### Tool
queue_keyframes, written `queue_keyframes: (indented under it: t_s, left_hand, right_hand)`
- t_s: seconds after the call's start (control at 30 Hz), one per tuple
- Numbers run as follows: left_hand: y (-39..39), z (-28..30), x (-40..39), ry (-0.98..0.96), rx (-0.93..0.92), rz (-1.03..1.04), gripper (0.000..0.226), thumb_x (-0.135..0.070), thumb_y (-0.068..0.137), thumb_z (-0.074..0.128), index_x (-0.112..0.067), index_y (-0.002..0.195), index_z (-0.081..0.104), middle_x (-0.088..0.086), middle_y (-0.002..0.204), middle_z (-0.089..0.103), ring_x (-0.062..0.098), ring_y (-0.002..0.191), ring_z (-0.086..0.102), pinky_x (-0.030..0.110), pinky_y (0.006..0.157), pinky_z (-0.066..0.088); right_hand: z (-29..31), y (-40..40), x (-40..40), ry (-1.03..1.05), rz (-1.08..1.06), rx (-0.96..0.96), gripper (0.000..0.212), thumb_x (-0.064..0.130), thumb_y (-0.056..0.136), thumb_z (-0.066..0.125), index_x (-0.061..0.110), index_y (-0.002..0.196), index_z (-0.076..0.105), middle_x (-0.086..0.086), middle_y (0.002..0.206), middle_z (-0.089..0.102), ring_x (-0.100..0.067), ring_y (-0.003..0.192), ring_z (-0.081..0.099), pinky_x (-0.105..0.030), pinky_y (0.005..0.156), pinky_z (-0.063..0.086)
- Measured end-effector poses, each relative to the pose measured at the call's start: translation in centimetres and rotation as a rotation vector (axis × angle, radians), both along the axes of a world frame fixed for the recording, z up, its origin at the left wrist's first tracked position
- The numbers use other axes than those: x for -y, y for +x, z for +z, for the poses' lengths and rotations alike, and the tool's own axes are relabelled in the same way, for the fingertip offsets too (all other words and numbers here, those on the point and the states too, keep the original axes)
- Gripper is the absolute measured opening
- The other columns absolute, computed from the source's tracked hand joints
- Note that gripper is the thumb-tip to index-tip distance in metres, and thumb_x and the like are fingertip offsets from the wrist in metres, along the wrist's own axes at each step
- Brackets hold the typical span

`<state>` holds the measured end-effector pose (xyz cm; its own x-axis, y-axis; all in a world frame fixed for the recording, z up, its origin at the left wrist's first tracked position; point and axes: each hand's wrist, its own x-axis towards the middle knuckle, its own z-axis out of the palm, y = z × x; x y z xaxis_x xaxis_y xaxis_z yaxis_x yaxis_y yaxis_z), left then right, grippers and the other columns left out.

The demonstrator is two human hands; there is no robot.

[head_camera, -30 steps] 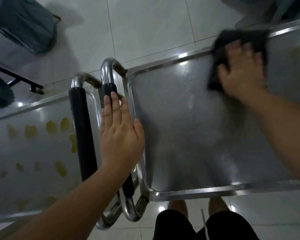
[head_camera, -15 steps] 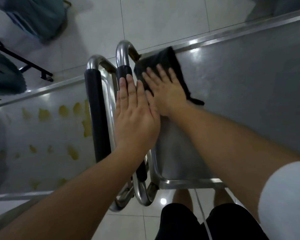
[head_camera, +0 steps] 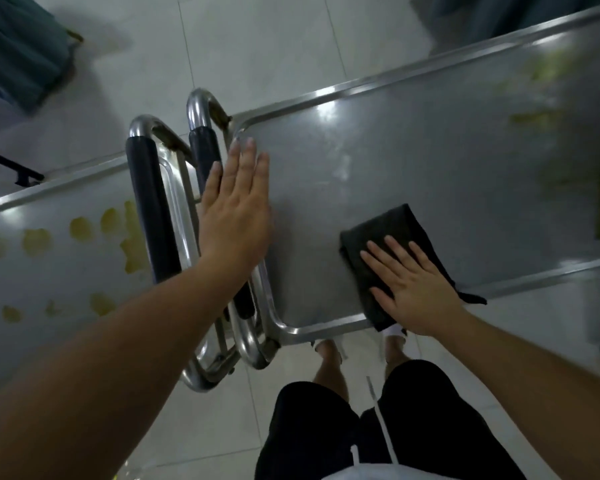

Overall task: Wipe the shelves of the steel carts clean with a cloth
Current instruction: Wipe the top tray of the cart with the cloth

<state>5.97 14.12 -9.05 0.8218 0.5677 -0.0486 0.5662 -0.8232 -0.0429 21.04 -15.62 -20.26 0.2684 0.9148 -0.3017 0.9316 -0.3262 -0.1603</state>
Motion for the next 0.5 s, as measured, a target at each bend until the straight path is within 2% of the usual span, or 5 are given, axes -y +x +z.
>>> queue_keyframes:
  t_s: [0.1, 0.17, 0.33, 0.5]
  left_hand:
    - [0.1, 0.4, 0.6, 0.050, -0.144, -0.131, 0.078, -0.017, 0.104, 0.048, -0.014, 0.169, 0.005, 0.009, 0.177, 0.001, 0.025, 0.164, -0.003, 0.045, 0.130, -0.004]
    - [0.8, 0.5, 2.0, 0.067, -0.242, -0.163, 0.079, -0.021, 0.105, 0.049, -0.014, 0.169, 0.003, 0.011, 0.177, 0.000, 0.029, 0.163, -0.002, 0.046, 0.127, -0.005]
    - [4.0, -0.2, 10.4, -0.313, -0.217, 0.044, 0.070, -0.038, 0.109, 0.036, -0.021, 0.169, 0.005, 0.005, 0.178, 0.005, 0.025, 0.163, 0.006, 0.045, 0.129, 0.009]
    - [9.1, -2.0, 17.4, -0.496, -0.126, 0.154, 0.066, -0.038, 0.109, 0.040, -0.022, 0.168, 0.017, 0.003, 0.177, 0.013, 0.024, 0.162, 0.014, 0.043, 0.129, 0.018]
  right_hand:
    - [0.5, 1.9, 2.6, -0.057, -0.045, 0.004, 0.069, 0.059, 0.104, 0.027, 0.031, 0.165, 0.012, 0.009, 0.172, 0.010, -0.016, 0.160, -0.002, -0.050, 0.128, 0.011]
    - [0.6, 2.9, 3.6, -0.078, -0.059, -0.001, 0.069, 0.060, 0.104, 0.026, 0.033, 0.165, 0.008, 0.011, 0.172, 0.007, -0.015, 0.160, -0.004, -0.049, 0.129, 0.009]
    - [0.6, 5.5, 5.7, -0.081, -0.085, -0.009, 0.069, 0.061, 0.104, 0.022, 0.035, 0.165, 0.006, 0.012, 0.172, 0.003, -0.013, 0.159, -0.008, -0.047, 0.129, 0.006]
    - [0.6, 10.7, 8.8, -0.070, -0.065, -0.014, 0.069, 0.061, 0.104, 0.021, 0.035, 0.165, 0.004, 0.013, 0.172, 0.000, -0.013, 0.159, -0.010, -0.047, 0.129, 0.006]
